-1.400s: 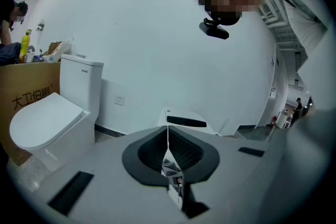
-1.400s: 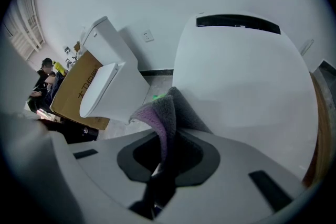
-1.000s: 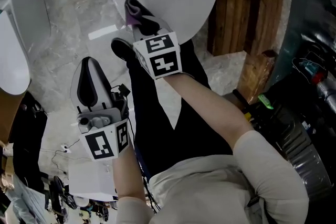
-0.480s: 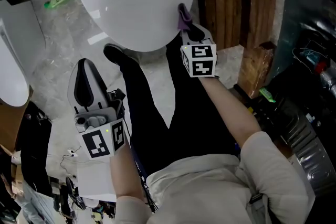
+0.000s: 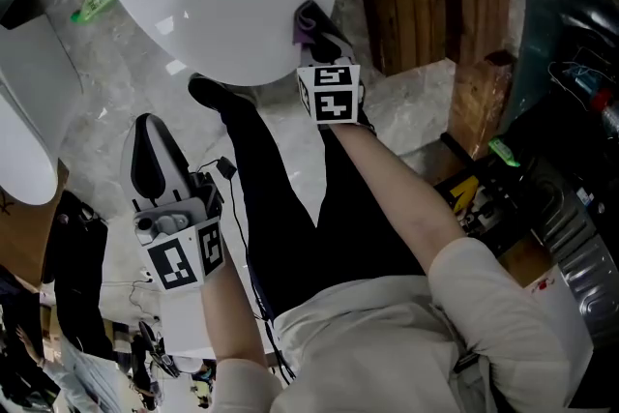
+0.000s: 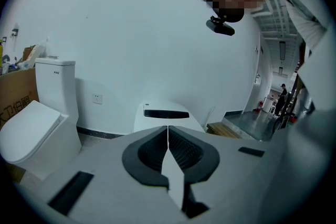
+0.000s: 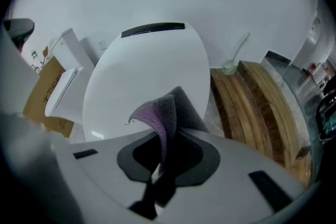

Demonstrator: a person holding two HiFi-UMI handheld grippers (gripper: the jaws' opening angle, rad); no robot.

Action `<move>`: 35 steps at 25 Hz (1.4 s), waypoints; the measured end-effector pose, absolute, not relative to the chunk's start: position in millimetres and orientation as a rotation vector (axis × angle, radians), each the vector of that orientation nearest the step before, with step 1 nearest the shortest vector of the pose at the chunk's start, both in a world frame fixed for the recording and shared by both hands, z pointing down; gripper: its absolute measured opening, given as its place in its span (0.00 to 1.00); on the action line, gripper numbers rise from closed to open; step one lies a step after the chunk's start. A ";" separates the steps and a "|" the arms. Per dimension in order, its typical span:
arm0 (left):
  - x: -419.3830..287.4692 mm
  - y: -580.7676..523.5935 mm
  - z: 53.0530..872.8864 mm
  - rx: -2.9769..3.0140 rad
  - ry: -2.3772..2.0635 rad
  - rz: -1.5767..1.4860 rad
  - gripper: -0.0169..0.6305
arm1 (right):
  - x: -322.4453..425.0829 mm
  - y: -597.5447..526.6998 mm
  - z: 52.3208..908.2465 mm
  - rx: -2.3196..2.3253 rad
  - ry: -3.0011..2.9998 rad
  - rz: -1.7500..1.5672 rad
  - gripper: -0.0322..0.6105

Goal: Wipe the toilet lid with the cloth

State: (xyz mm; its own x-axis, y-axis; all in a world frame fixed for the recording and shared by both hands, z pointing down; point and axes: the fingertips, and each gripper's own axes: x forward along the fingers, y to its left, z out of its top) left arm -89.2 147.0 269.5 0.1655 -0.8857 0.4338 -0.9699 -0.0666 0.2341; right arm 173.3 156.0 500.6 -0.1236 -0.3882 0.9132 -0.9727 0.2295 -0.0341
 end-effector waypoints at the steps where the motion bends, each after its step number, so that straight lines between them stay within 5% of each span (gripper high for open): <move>1: -90.6 148.2 269.7 1.982 -1.757 0.240 0.05 | 170.5 157.9 500.5 1.304 -1.656 0.911 0.14; 20: -162.7 185.5 279.1 1.871 -1.844 0.163 0.05 | 4.3 195.3 500.3 1.162 -1.756 1.069 0.13; 35: -171.7 191.5 290.3 1.805 -1.857 0.136 0.05 | -37.7 187.8 498.7 1.064 -1.786 1.080 0.13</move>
